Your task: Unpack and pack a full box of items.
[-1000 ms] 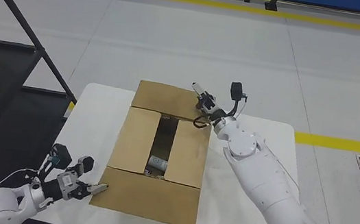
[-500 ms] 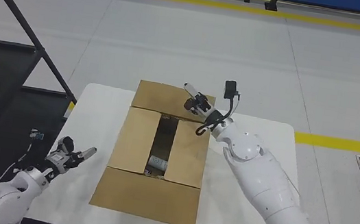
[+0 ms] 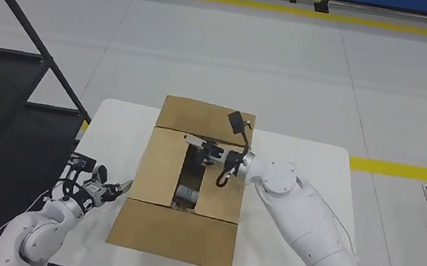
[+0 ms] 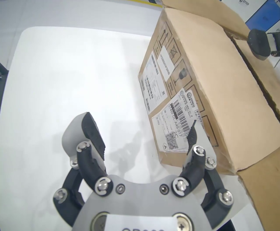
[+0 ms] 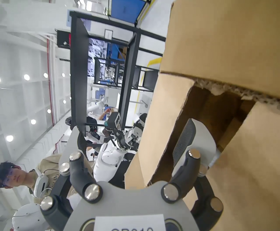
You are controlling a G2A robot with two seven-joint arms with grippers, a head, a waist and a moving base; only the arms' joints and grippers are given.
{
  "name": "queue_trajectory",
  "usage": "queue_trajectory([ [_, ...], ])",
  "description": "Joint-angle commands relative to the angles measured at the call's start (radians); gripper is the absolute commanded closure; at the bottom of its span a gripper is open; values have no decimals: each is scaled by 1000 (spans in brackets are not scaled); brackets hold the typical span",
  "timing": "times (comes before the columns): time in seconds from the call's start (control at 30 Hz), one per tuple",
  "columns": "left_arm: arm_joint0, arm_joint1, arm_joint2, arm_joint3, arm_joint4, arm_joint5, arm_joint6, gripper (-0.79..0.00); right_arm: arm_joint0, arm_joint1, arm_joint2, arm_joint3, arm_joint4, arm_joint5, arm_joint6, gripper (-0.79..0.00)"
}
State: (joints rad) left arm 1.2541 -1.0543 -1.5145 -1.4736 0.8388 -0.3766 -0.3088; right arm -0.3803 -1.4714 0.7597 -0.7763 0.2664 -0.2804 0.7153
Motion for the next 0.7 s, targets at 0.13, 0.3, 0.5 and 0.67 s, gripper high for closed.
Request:
queue_trajectory([
  [0.13, 27, 0, 1, -27, 1, -12, 13, -785, 14, -24, -35, 4, -30, 31, 25, -785],
  [0.3, 49, 1, -4, -55, 0, -18, 18, -785, 36, -48, -62, 36, -47, 56, 40, -785],
  [0.5, 64, 2, -9, -64, 6, -16, 25, -785, 60, -78, -85, 86, -50, 60, 59, -785],
  [0.67, 75, 4, -41, -65, -8, -6, 46, -785, 73, -98, -74, 120, -1, 28, 86, -785],
])
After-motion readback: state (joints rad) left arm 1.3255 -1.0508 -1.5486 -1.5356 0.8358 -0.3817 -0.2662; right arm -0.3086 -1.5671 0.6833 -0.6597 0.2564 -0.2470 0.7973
